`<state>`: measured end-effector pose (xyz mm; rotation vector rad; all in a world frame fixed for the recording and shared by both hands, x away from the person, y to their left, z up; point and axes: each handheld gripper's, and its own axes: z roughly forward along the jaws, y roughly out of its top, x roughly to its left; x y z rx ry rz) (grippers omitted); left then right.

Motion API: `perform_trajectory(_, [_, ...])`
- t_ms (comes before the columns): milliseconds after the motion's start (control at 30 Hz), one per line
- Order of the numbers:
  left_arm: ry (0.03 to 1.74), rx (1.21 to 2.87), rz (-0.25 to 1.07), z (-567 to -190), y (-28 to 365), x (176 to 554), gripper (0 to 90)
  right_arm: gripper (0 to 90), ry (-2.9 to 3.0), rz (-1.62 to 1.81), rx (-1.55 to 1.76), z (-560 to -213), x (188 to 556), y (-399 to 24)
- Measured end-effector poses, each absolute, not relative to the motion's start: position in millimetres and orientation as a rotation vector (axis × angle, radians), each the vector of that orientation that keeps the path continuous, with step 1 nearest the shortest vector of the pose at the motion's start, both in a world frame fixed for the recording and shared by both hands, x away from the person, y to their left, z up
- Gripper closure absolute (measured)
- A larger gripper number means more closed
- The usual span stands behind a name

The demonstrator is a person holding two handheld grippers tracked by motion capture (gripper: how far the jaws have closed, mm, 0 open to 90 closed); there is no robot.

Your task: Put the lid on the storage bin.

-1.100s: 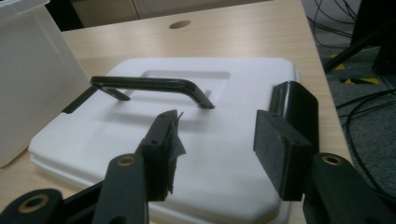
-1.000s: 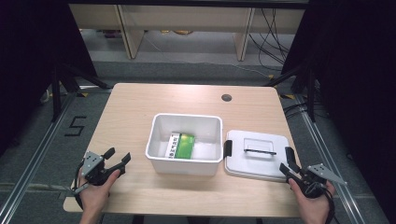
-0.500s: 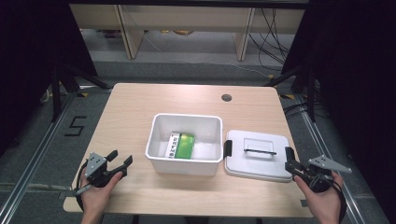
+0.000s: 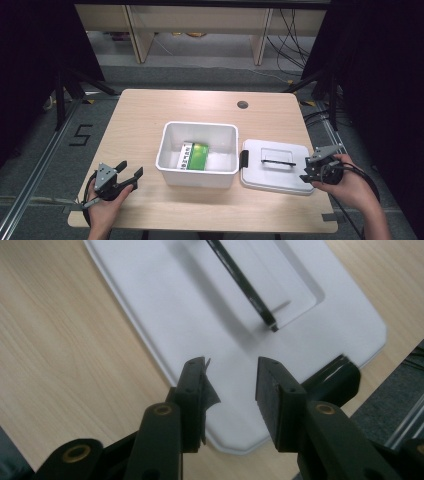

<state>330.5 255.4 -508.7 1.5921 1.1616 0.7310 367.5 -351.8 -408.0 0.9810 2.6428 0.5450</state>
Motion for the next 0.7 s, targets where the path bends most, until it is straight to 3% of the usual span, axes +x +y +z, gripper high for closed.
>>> perform_trajectory(533, [1.146, 1.581, 0.739, -508, 254, 330, 32.7, 58.4, 2.924, 0.131, 0.606, -388, 420, -322])
perform_trajectory(700, [1.141, 1.585, 0.739, -508, 253, 331, 32.7, 61.1, 2.927, 0.063, 0.472, -394, 432, -303])
